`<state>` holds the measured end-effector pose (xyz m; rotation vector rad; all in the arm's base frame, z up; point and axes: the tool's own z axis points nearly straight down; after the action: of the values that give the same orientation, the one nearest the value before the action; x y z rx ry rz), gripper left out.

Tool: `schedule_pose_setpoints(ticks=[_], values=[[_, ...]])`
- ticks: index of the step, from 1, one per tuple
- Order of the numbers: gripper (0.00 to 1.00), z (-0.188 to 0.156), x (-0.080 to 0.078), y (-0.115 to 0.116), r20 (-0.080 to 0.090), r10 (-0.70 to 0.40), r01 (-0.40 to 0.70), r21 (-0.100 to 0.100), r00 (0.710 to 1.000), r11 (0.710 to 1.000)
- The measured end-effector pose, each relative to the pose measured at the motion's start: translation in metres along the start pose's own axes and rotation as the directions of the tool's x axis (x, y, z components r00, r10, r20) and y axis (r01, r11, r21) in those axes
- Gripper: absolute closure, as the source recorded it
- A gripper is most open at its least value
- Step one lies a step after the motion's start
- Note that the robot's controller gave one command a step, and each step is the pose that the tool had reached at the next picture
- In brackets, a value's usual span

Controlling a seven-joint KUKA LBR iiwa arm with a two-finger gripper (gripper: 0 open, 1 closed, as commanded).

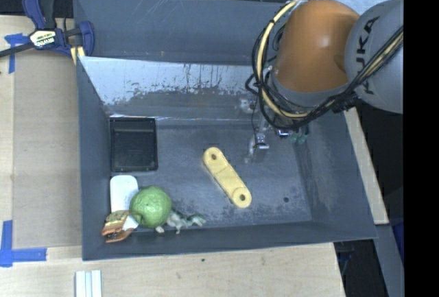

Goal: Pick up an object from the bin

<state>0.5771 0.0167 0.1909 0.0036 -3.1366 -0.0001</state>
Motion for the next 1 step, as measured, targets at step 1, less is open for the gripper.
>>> schedule_pose_setpoints(ticks=[1], values=[[0.00, -0.0051, -0.0016, 0.0000, 0.009, 0.001, -0.001, 0.000, 1.000, 1.000]])
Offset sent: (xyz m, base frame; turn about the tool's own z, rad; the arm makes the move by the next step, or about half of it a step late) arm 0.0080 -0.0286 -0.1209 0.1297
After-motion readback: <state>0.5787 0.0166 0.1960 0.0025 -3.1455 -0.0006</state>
